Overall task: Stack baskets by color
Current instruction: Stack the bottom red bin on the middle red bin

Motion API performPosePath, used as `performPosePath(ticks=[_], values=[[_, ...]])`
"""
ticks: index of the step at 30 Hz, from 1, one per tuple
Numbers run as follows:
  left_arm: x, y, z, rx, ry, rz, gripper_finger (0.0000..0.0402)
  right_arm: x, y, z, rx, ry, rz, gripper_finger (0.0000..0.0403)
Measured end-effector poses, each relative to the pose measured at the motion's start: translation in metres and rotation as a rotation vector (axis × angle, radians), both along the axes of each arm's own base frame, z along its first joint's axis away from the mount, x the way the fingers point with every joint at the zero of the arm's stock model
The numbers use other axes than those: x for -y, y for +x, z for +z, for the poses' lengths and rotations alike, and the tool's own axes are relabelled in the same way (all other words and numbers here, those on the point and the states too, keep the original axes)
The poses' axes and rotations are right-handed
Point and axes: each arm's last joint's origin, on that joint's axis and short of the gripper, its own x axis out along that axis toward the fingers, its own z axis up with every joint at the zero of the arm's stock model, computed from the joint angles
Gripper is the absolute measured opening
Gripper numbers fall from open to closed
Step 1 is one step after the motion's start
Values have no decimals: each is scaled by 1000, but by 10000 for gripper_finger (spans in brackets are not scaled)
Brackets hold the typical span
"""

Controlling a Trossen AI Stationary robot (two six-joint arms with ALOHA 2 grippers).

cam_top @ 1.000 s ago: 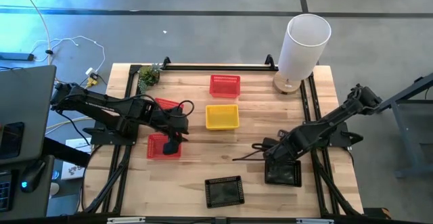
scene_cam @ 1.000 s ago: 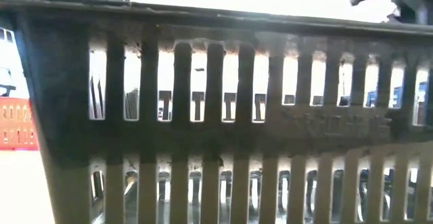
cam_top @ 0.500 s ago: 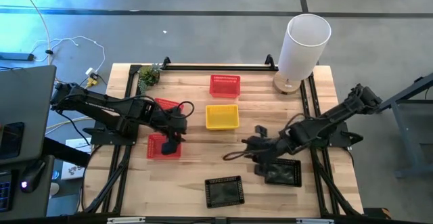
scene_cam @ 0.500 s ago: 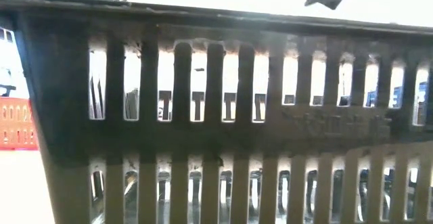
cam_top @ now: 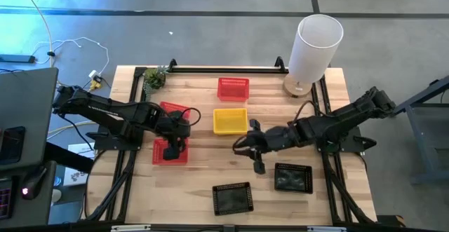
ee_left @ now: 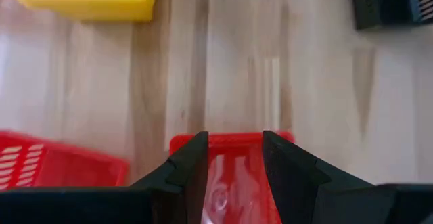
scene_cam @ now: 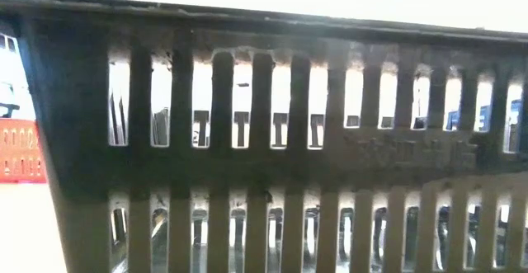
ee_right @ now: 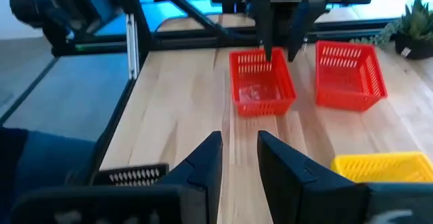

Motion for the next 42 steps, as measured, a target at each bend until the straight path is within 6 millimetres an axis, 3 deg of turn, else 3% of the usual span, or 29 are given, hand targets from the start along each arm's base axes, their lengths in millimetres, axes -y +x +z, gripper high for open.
performPosePath(ticks=[16,29,42], values=[[14,-8,-3,-69,52,-5,124,26,5,-5,-64,1,-43,83],[-2,-17,-7,-180,147,102,124,34,-1,-17,-204,-55,-95,83],[-14,-31,-48,-322,129,133,124,34,-2,-18,-217,-59,-95,83]])
